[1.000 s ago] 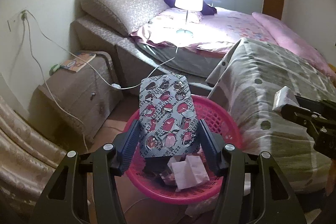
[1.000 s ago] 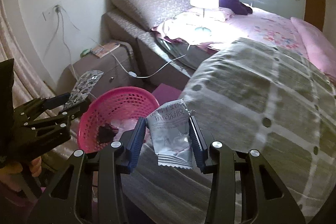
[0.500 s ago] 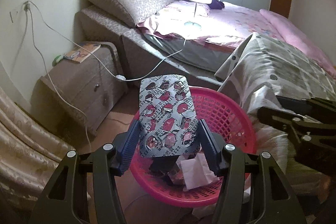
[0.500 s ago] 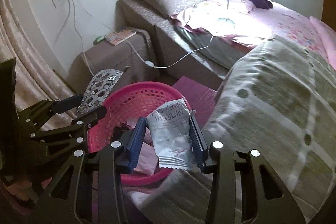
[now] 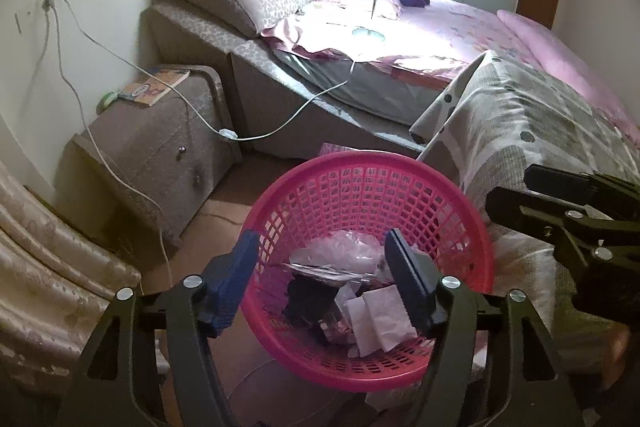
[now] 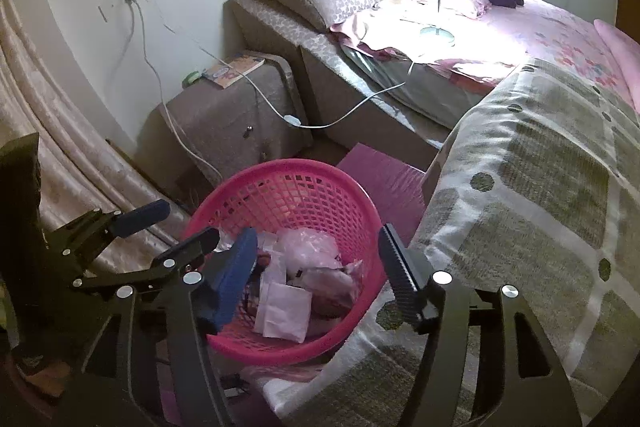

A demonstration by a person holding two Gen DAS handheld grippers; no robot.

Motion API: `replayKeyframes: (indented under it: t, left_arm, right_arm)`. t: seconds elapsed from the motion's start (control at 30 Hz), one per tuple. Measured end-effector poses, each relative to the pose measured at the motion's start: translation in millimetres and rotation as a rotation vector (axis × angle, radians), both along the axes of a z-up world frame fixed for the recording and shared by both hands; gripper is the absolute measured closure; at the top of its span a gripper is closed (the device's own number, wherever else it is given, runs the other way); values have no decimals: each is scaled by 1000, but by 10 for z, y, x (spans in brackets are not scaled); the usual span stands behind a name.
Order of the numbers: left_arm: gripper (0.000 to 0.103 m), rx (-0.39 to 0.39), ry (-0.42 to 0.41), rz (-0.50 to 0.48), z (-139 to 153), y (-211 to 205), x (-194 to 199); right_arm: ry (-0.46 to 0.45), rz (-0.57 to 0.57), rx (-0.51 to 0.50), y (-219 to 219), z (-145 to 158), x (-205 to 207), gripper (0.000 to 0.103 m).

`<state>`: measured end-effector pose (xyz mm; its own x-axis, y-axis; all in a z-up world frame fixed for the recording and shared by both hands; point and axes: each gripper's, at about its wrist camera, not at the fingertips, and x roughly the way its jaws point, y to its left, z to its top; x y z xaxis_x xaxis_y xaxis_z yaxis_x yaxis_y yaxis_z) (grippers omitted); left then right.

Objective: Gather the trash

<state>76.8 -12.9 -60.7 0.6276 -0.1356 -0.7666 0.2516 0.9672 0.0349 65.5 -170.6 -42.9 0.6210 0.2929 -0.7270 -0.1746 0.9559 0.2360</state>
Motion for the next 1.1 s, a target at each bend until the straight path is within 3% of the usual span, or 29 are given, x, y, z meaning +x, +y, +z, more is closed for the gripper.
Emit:
replayKeyframes:
  t: [0.33, 0.6, 0.67, 1.1]
  left_arm:
    - [24, -34, -56, 25, 118, 46, -65]
    - [23, 1, -151, 9, 287, -73, -225]
    - [22, 11, -172, 2, 328, -107, -271]
    - [19, -8, -207, -29, 601, -248, -528]
  right_arm:
    - [-43, -69, 22, -199, 86, -194, 22]
    - [-77, -95, 19, -277, 142, -447, 20]
    - [-85, -105, 15, -281, 156, -477, 9]
    - [-190, -163, 5, -469, 370, -945, 9]
